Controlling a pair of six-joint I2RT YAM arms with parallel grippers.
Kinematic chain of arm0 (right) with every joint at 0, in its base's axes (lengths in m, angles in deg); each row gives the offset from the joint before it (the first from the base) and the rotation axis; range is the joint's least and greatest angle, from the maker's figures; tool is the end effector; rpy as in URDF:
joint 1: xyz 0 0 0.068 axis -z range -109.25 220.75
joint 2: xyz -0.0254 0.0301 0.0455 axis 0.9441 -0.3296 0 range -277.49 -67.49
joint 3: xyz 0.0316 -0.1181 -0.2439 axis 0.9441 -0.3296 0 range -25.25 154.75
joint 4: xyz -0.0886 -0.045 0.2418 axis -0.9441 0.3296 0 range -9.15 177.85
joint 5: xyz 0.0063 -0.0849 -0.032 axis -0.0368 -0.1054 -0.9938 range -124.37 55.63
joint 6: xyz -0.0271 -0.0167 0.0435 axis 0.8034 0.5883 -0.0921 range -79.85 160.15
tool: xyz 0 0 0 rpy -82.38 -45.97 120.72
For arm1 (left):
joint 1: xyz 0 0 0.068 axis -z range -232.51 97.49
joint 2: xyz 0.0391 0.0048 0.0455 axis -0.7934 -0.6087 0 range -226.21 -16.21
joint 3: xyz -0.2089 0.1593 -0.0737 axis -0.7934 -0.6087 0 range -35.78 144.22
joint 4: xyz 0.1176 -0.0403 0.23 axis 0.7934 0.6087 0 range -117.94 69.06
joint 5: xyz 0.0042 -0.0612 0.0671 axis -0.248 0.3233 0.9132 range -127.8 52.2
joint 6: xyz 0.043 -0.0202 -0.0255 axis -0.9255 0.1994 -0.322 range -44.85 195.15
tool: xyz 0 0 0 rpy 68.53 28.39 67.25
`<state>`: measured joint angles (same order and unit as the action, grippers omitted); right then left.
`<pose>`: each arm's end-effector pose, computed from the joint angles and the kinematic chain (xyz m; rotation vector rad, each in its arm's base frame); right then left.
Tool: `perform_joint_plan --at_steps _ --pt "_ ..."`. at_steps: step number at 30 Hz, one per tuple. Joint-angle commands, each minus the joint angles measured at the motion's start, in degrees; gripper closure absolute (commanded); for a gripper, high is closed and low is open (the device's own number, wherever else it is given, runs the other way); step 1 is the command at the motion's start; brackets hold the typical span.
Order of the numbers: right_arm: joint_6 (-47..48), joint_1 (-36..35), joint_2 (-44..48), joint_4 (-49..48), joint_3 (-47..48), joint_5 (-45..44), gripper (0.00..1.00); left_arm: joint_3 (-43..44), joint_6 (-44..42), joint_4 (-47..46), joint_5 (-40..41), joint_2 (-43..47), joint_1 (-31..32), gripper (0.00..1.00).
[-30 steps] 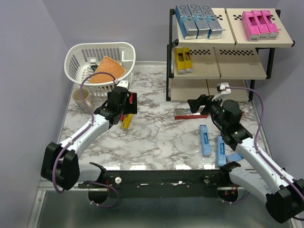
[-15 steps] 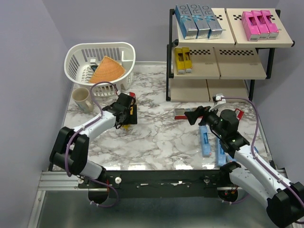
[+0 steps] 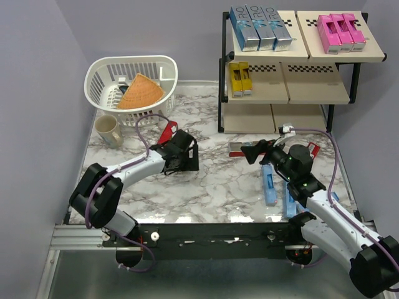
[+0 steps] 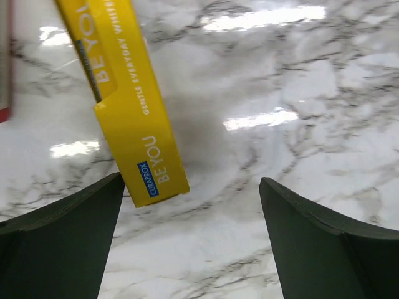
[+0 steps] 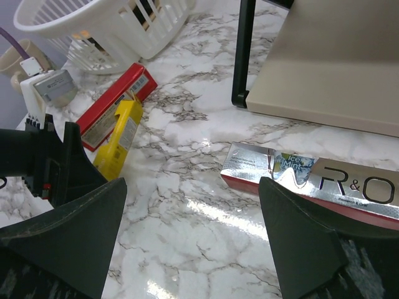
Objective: Place and organize the toothpastes onto the shelf
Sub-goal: Move the toothpaste to the center of the board.
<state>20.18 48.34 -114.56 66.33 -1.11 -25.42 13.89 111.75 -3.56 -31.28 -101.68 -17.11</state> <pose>0.1802 0.0803 0.2508 -0.1565 1.7569 0.6774 0.2366 -0.1631 0.1872 -0.0678 2.6397 -0.2915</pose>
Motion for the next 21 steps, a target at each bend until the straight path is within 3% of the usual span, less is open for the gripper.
perform_joint_plan --at_steps 1,6,10,15,21 --pt "0.0 0.1 -0.2 -3.4 -1.5 2.6 0.06 5.2 6.5 -7.1 -3.7 -1.5 5.0 0.01" --pt "1.0 -0.5 -2.0 -7.0 -2.3 7.1 0.06 5.8 8.9 -10.8 -3.6 -0.4 6.6 0.01" --pt "3.0 -3.2 -6.4 -11.0 -2.3 9.0 0.07 6.0 6.7 -8.1 3.8 5.1 6.4 0.01" --pt "9.4 -12.4 -15.9 -14.1 0.3 6.5 0.07 9.0 0.1 -3.4 6.1 12.2 0.6 0.01" --pt "15.9 -20.1 -26.1 -17.5 4.8 2.6 0.07 10.3 -7.2 -4.0 6.0 19.2 -8.1 0.01"
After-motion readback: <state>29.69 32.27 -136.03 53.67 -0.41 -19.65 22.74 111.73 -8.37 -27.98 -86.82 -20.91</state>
